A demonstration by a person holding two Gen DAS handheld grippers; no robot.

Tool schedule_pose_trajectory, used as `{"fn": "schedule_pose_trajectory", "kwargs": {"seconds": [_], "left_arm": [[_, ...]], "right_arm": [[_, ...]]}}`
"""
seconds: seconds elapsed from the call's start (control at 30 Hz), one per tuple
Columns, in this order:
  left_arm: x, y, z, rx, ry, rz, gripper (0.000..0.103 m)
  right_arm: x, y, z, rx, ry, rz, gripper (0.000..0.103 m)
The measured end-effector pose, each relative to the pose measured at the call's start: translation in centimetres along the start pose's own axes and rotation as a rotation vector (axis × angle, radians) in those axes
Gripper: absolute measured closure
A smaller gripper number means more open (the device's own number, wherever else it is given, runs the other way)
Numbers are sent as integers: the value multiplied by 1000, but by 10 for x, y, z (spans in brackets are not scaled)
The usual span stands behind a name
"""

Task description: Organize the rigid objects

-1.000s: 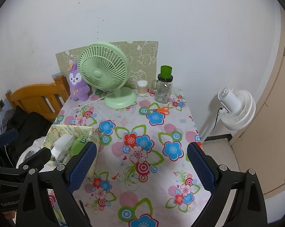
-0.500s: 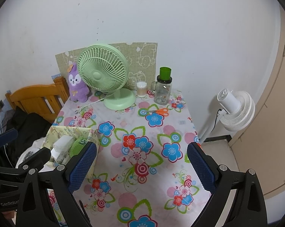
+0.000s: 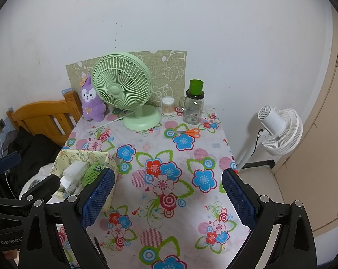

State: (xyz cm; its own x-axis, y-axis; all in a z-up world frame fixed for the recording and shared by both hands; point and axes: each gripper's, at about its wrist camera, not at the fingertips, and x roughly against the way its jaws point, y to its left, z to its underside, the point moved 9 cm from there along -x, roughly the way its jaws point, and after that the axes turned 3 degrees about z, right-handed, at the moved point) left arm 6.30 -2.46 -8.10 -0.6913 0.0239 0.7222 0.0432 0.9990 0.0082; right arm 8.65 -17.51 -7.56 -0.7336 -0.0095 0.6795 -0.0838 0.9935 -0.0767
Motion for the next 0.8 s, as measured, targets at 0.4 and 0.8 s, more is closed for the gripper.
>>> {"fn": "schedule_pose_trajectory", "kwargs": {"seconds": [0.4, 0.8], "left_arm": [[0, -1, 0, -1, -2, -5, 0], [0, 2, -3, -3, -3, -10, 0]], "right_arm": [[-1, -1, -2, -1, -1, -1, 5], [-3, -3, -5, 4, -1, -3, 5]]}}
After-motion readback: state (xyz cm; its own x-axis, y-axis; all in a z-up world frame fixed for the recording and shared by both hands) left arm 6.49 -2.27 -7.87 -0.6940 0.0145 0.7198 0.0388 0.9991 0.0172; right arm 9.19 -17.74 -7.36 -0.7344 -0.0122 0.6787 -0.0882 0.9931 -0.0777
